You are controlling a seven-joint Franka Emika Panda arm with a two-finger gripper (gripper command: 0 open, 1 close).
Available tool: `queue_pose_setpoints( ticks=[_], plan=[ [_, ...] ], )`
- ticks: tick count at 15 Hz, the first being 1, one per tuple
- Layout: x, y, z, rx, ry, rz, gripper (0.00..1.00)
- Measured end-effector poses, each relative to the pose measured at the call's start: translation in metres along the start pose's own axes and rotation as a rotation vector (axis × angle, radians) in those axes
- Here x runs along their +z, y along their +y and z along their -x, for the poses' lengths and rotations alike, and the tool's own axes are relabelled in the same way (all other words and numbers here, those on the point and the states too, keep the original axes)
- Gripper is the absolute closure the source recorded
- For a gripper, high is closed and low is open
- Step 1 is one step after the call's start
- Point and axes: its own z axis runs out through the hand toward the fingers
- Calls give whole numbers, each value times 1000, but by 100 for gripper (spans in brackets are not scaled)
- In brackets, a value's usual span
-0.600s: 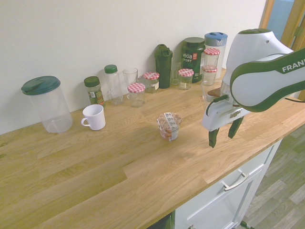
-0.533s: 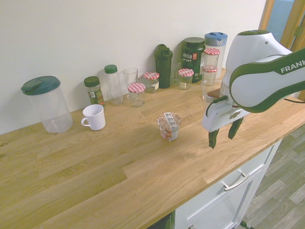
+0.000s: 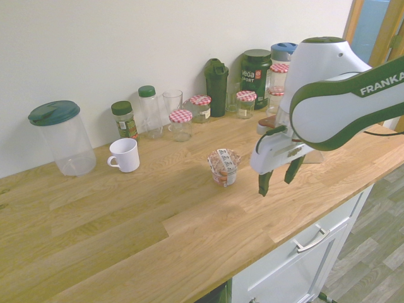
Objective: Put the cereal into the container
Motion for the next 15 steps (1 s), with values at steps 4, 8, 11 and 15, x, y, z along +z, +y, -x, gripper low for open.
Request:
queue_pose_setpoints(
  ticks=[4, 8, 11, 15],
  plan=[
    [16, -41, -17, -38, 35, -45, 0],
    [26, -79, -26, -90, 123, -45, 0],
    [25, -97, -25, -121, 193, -43, 0],
    [30, -96, -41, -109, 237, -71, 0]
  ],
)
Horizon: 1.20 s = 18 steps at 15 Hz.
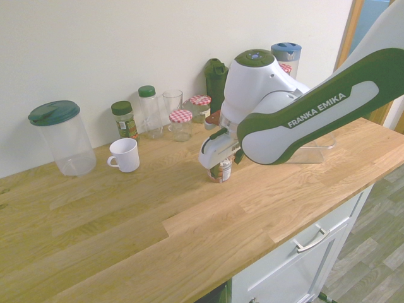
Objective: Put the cereal into the container
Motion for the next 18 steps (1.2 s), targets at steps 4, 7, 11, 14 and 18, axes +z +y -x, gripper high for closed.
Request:
queue_pose_setpoints(
  ticks=[4, 7, 11, 14, 18],
  plan=[
    [16, 2, -6, 47, -10, -49, 0],
    [15, 4, -16, 72, 6, -94, 0],
    [13, 7, -24, 70, 46, -111, 0],
    [20, 10, -25, 60, 110, -96, 0],
    [30, 10, -19, 60, 164, -103, 100]
  ],
)
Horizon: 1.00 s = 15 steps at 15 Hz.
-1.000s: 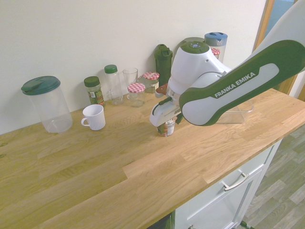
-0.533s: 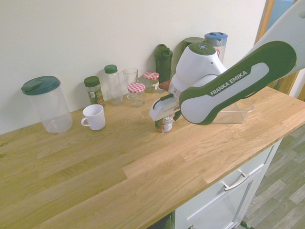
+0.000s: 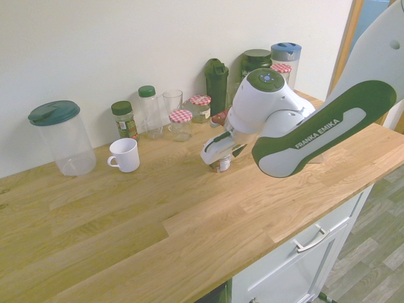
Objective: Put the cereal into the container
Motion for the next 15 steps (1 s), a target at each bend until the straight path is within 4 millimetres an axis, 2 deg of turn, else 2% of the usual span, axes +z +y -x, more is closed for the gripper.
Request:
queue_pose_setpoints(
  ticks=[15],
  plan=[
    [-1, 0, -3, 31, 46, -41, 100]
  ],
)
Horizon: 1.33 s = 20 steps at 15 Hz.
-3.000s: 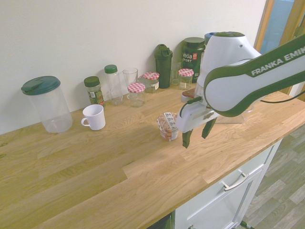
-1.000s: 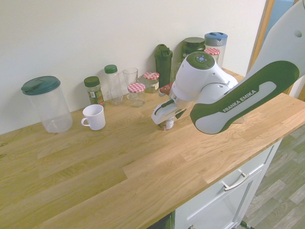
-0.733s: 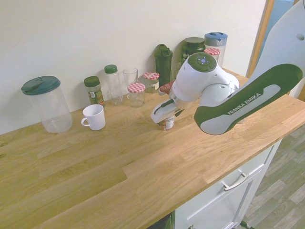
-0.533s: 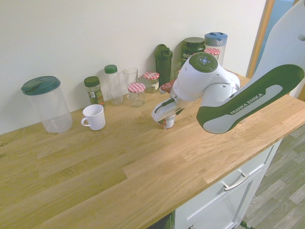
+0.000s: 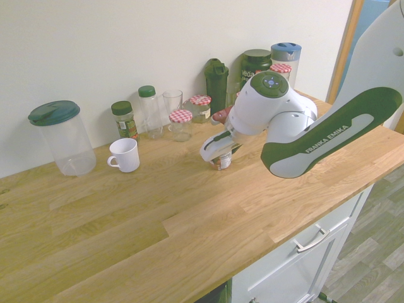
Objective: Put the cereal into the container
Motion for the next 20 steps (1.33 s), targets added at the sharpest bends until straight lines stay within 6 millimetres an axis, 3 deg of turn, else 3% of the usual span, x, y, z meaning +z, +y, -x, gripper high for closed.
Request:
queue_pose_setpoints(
  ticks=[3, 6, 9, 12, 14, 20],
  plan=[
    [-11, -9, -15, 54, 16, -39, 100],
    [-53, -4, -63, 128, 90, -91, 100],
    [-95, 43, -121, 207, 182, -82, 100],
    [-123, 103, -157, 291, 229, -35, 100],
    [-121, 135, -162, 327, 222, 0, 100],
    [-68, 195, -166, 427, 161, 95, 100]
  ],
)
